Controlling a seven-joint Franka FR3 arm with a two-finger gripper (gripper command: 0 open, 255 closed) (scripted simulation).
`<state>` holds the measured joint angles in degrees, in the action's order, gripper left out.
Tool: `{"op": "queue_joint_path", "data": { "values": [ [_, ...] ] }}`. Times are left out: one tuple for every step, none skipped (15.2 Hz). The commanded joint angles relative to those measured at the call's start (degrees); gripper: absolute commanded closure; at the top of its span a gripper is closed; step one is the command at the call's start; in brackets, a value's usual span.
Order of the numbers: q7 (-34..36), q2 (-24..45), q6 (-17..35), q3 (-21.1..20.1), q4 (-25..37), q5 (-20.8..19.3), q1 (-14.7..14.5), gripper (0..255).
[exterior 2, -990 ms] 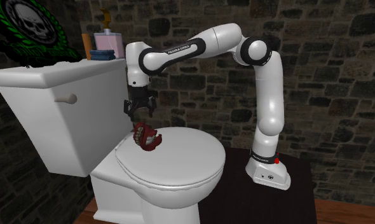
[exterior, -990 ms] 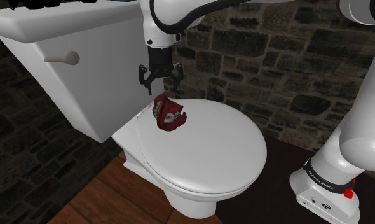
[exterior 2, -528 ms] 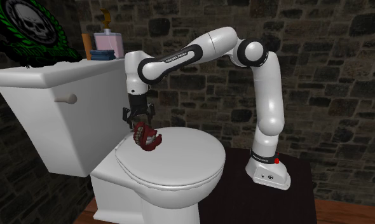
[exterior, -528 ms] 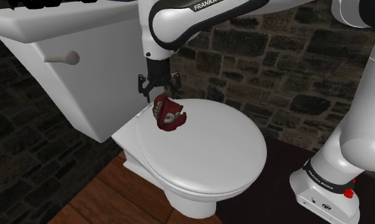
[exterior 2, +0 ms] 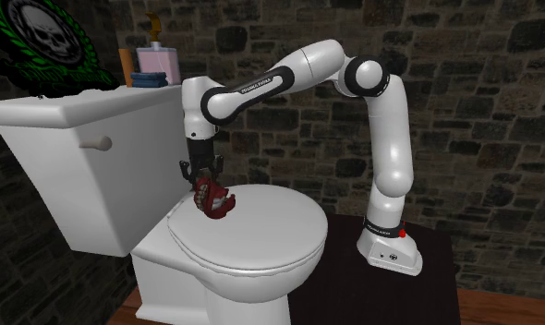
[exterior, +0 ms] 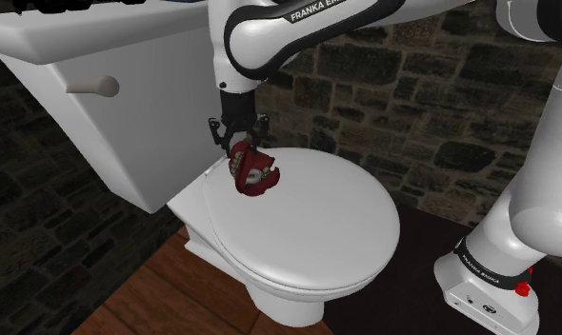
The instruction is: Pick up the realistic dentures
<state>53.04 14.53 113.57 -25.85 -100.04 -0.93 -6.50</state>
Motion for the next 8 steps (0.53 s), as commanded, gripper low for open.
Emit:
{"op": "queue_joint_path", "data": {
  "values": [
    [0.0, 0.0, 0.0, 0.0, -0.1, 0.0, 0.0, 255],
    [0.0, 0.1, 0.0, 0.0, -0.1, 0.0, 0.0, 255],
    [0.0, 0.0, -0.1, 0.0, -0.1, 0.0, 0.0, 255],
    [0.0, 0.2, -0.2, 0.0, 0.2, -0.1, 0.0, 255],
    [0.0, 0.0, -0.9, 0.0, 0.7, 0.0, 0.0, 255],
    [0.0, -0.2, -1.6, 0.0, 1.2, 0.1, 0.0, 255],
    [0.0, -0.3, -2.3, -0.1, 1.8, 0.2, 0.0, 255],
    [0.0, -0.5, -3.0, -0.1, 2.4, 0.3, 0.0, 255]
  ]
}}
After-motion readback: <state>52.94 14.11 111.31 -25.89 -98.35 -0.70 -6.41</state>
